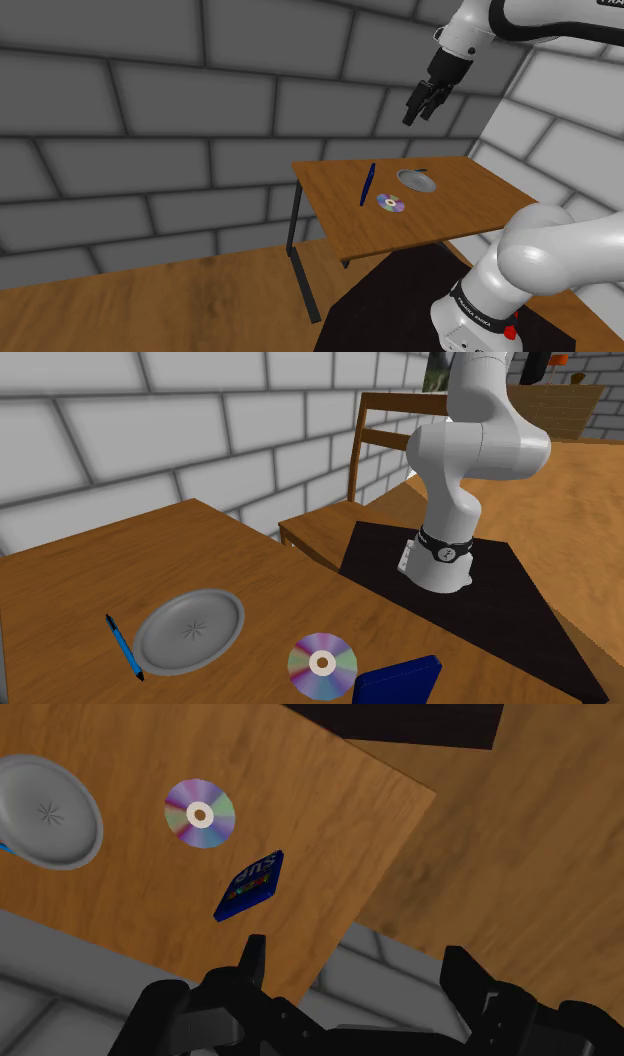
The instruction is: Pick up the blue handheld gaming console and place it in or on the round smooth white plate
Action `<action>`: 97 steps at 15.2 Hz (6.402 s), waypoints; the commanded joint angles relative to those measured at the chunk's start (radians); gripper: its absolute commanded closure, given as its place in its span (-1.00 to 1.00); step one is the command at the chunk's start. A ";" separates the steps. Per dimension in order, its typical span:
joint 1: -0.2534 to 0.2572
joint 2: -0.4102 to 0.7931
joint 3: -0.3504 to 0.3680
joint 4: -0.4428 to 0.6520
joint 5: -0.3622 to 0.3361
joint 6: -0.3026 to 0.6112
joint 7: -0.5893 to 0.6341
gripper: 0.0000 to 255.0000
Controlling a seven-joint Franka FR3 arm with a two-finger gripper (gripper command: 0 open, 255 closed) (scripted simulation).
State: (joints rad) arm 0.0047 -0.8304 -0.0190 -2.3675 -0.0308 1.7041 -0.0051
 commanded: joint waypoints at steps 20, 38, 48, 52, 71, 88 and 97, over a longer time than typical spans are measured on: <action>-0.269 0.546 0.100 -0.111 0.057 0.468 0.777 -1.00; -0.276 0.632 0.101 -0.164 0.055 0.599 0.808 1.00; -0.276 0.613 0.101 -0.153 0.057 0.569 0.807 1.00; -0.276 0.579 0.099 -0.126 0.058 0.508 0.806 1.00; -0.355 0.530 -0.022 0.018 0.013 0.315 0.635 1.00; -0.518 0.791 -0.268 0.377 0.002 0.223 0.227 1.00; -0.536 0.857 -0.286 0.349 0.021 0.314 0.184 1.00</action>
State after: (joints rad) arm -0.5314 0.0239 -0.3052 -2.0066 -0.0103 2.0033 0.1789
